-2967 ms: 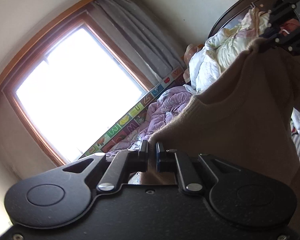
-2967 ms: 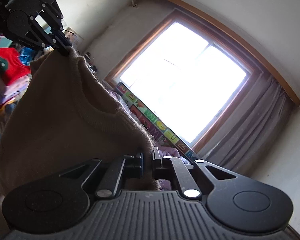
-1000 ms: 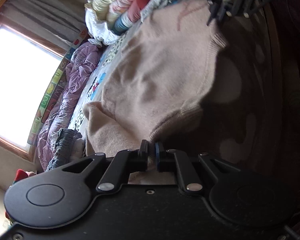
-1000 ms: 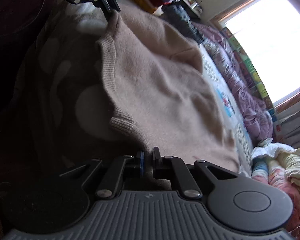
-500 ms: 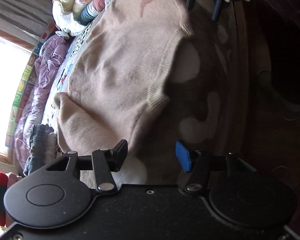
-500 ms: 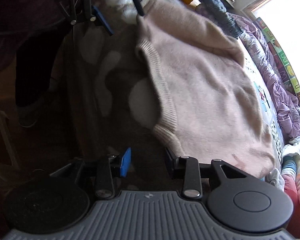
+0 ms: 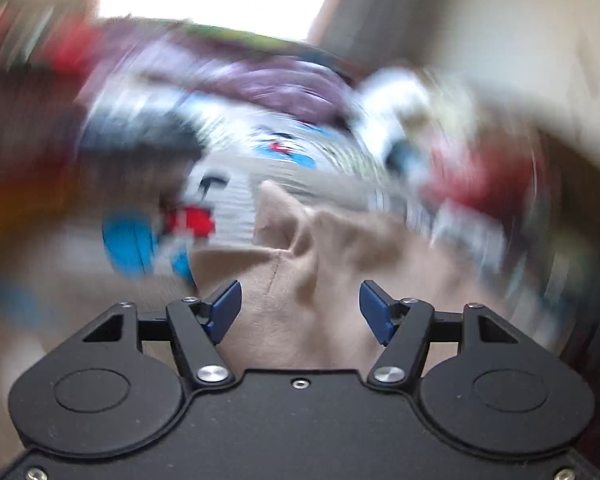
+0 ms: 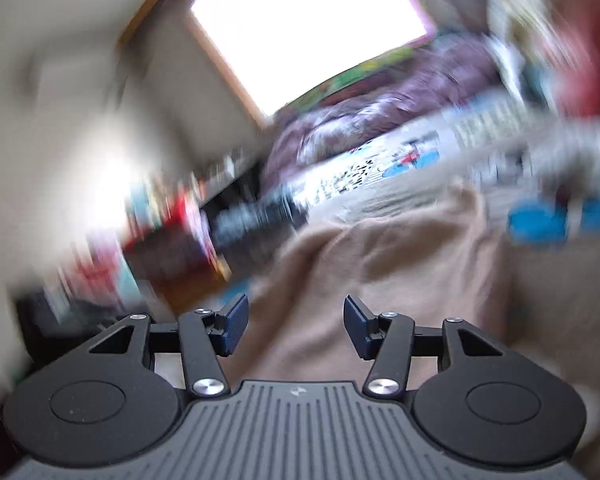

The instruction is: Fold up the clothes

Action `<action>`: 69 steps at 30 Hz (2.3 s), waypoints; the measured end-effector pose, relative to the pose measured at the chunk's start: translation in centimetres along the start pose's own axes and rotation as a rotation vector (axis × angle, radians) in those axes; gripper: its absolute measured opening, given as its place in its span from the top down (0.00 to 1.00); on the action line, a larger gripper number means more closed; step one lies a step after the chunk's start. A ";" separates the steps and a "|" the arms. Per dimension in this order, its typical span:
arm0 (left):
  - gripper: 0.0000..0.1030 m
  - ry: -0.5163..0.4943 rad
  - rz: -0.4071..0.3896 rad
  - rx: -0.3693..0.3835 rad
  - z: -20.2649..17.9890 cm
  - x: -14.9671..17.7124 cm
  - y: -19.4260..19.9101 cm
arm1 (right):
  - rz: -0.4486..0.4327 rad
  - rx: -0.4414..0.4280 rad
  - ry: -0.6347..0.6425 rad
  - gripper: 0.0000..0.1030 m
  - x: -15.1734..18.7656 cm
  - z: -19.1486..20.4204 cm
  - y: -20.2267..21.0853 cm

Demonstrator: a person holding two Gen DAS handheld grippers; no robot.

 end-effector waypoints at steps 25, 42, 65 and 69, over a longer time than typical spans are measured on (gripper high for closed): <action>0.34 1.043 -0.366 0.313 10.3 11.3 -2.7 | -0.044 0.019 -0.340 0.56 10.5 -4.3 -7.6; 0.91 0.660 -0.290 0.217 8.3 8.4 -3.8 | -0.041 0.046 -0.332 0.56 11.1 -4.0 -6.7; 0.53 0.157 -0.189 -0.128 7.6 8.5 1.5 | -0.070 0.226 0.216 0.51 10.8 5.7 -6.7; 0.53 0.398 -0.273 -0.038 10.7 8.3 2.8 | -0.102 0.134 0.477 0.50 11.8 12.2 -6.9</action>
Point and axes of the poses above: each gripper's, at about its wrist camera, not at the fingertips, and y roughly against the way its jaws point, z to its left, x to its underside, the point moved 4 cm from there along -y, roughly the way its jaws point, and after that the axes turned 12 degrees about x, right-handed, at the moved point
